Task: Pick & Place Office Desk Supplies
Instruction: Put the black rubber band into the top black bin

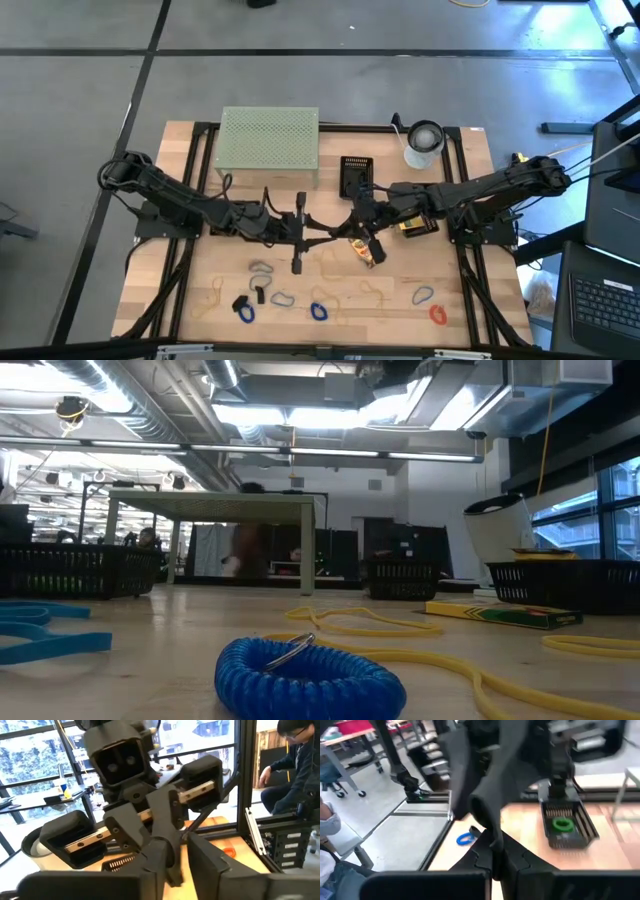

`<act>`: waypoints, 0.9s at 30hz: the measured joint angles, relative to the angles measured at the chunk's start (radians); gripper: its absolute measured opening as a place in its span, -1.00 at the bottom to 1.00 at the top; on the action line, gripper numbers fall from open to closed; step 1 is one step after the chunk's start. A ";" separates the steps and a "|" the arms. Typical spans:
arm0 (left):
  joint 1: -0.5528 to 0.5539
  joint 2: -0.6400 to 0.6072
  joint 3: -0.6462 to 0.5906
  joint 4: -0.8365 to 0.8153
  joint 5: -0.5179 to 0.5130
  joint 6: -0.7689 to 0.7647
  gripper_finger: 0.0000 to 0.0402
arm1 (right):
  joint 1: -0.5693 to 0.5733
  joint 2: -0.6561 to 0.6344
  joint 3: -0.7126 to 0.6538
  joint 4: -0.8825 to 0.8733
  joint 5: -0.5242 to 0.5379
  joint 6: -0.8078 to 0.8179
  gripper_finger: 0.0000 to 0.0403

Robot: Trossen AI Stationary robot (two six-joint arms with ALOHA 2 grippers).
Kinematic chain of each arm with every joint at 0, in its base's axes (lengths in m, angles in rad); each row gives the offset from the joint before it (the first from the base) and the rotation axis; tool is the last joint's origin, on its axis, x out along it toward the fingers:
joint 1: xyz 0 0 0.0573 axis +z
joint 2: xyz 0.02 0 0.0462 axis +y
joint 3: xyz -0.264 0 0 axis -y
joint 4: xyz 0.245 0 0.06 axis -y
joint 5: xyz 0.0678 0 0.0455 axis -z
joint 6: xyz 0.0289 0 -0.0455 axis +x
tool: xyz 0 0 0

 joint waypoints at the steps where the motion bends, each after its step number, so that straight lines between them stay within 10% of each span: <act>1: -0.003 0.000 0.000 -0.007 -0.017 0.000 -0.56 | -0.006 -0.003 0.000 -0.022 0.001 0.007 -0.96; 12: -0.034 -0.001 0.000 -0.202 -0.401 -0.094 -0.28 | -0.124 -0.026 0.000 -0.330 0.086 0.062 -0.96; 27: -0.031 -0.001 0.000 -0.417 -0.463 -0.281 -0.29 | -0.338 0.006 0.000 -0.649 0.400 0.265 -0.96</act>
